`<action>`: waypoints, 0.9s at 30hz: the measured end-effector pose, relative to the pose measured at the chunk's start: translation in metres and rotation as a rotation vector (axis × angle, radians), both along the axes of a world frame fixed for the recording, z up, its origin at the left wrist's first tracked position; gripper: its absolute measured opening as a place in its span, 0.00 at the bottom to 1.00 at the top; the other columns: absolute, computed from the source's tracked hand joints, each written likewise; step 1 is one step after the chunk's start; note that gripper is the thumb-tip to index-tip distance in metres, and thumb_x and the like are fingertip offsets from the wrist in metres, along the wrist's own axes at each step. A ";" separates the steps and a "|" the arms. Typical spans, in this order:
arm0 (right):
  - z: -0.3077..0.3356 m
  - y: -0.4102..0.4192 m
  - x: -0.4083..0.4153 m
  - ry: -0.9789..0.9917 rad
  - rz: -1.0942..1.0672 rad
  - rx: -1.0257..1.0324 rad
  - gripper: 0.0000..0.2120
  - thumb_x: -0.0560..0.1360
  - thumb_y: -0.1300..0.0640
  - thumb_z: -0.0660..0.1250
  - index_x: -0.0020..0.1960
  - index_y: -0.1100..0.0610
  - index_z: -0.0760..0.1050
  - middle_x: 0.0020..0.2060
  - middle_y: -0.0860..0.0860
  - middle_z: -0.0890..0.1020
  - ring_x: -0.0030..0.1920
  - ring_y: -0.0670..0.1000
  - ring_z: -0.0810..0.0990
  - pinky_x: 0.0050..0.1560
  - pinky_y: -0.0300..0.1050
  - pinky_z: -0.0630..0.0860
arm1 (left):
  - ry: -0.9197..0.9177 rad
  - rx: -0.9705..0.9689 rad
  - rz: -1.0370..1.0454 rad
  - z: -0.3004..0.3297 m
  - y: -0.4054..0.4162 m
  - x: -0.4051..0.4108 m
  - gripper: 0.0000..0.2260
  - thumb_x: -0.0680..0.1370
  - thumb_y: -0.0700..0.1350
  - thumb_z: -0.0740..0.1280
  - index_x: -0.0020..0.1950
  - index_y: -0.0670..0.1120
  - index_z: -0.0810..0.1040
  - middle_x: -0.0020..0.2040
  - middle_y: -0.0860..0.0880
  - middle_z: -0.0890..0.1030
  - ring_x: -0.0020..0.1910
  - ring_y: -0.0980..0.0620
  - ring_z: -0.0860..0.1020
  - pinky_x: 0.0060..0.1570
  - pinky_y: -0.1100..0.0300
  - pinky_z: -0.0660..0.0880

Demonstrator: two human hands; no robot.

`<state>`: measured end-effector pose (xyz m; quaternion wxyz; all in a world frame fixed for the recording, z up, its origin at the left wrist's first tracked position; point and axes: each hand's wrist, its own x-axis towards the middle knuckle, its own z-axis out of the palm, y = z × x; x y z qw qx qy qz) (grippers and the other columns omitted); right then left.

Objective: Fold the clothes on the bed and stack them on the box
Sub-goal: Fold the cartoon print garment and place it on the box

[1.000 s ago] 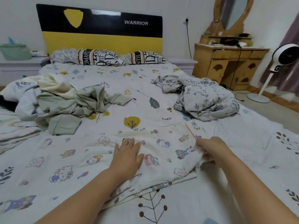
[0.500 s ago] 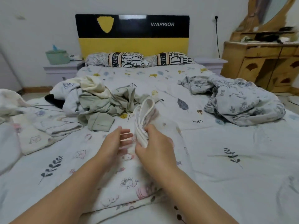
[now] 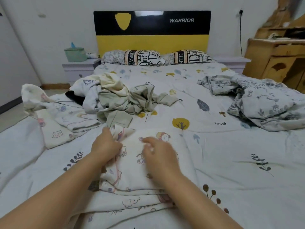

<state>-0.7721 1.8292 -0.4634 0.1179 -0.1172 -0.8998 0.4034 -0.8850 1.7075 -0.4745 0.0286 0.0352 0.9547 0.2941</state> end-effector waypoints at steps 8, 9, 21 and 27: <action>-0.054 0.058 -0.017 -0.430 -0.049 0.503 0.31 0.80 0.40 0.44 0.77 0.51 0.36 0.76 0.48 0.35 0.75 0.51 0.33 0.74 0.58 0.37 | 0.342 -0.606 -0.586 -0.034 0.017 0.008 0.45 0.63 0.72 0.26 0.77 0.54 0.43 0.77 0.50 0.38 0.76 0.49 0.36 0.72 0.44 0.36; -0.058 0.060 -0.016 -0.444 -0.039 0.481 0.32 0.80 0.39 0.43 0.77 0.50 0.36 0.76 0.48 0.35 0.75 0.50 0.33 0.74 0.58 0.37 | 0.278 -0.633 -0.597 -0.042 0.010 0.004 0.52 0.56 0.74 0.20 0.77 0.55 0.41 0.77 0.51 0.38 0.76 0.49 0.36 0.72 0.44 0.36; -0.050 0.054 -0.014 -0.464 -0.030 0.511 0.33 0.78 0.36 0.44 0.77 0.50 0.39 0.76 0.51 0.37 0.75 0.52 0.34 0.73 0.59 0.37 | 0.075 -0.668 -0.552 -0.038 0.002 0.003 0.34 0.75 0.70 0.38 0.77 0.55 0.40 0.77 0.49 0.36 0.75 0.47 0.34 0.72 0.41 0.35; -0.050 0.008 0.013 -0.373 0.132 0.592 0.51 0.57 0.28 0.22 0.77 0.47 0.37 0.76 0.50 0.35 0.75 0.51 0.32 0.70 0.60 0.30 | 0.123 -0.648 -0.609 -0.046 -0.012 0.026 0.57 0.48 0.72 0.15 0.76 0.57 0.37 0.77 0.48 0.35 0.75 0.46 0.34 0.71 0.44 0.34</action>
